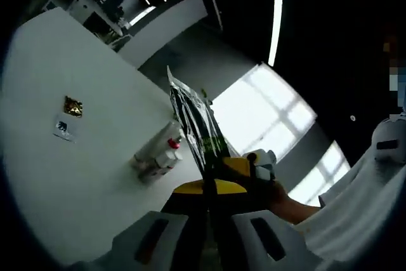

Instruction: Arrange the skincare products in the storage area until every visible bottle or jar stands upright without overlapping.

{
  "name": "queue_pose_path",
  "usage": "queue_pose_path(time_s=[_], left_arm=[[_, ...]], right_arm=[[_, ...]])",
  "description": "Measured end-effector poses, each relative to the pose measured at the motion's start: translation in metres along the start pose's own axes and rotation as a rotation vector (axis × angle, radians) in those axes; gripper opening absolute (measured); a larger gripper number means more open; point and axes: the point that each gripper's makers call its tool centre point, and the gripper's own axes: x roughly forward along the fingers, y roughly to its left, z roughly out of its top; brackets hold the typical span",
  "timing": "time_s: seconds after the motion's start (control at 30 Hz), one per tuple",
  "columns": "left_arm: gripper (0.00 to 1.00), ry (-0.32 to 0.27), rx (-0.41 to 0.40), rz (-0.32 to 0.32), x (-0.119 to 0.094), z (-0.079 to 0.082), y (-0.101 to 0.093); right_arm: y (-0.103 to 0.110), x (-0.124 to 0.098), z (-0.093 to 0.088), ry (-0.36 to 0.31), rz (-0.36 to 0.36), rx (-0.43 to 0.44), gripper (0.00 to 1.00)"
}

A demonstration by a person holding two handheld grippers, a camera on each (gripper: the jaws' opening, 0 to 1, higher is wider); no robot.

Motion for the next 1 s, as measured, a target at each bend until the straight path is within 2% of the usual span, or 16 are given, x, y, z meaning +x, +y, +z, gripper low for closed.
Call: queue_pose_path(time_s=[0.2, 0.27, 0.37, 0.5, 0.6, 0.77, 1.0], left_arm=[[0.00, -0.007, -0.017, -0.021, 0.008, 0.004, 0.001], [0.00, -0.012, -0.021, -0.024, 0.012, 0.007, 0.005], [0.00, 0.012, -0.012, 0.002, 0.017, 0.005, 0.018], [0.00, 0.030, -0.040, 0.022, 0.022, -0.002, 0.033], [0.00, 0.049, -0.056, 0.038, 0.028, -0.007, 0.045], [0.00, 0.071, -0.074, 0.055, 0.041, -0.012, 0.060], [0.01, 0.106, -0.093, 0.098, 0.061, -0.021, 0.085]], right_arm=[[-0.005, -0.002, 0.010, -0.013, -0.006, -0.097, 0.03], [-0.011, -0.002, 0.012, -0.014, -0.028, -0.142, 0.05], [-0.019, -0.003, 0.002, 0.041, -0.074, -0.252, 0.18], [-0.025, -0.002, -0.015, 0.101, -0.096, -0.336, 0.44], [-0.032, -0.004, -0.025, 0.152, -0.124, -0.395, 0.59], [-0.045, -0.010, -0.029, 0.167, -0.152, -0.394, 0.77], [-0.066, -0.023, -0.025, 0.199, -0.223, -0.419, 0.91]])
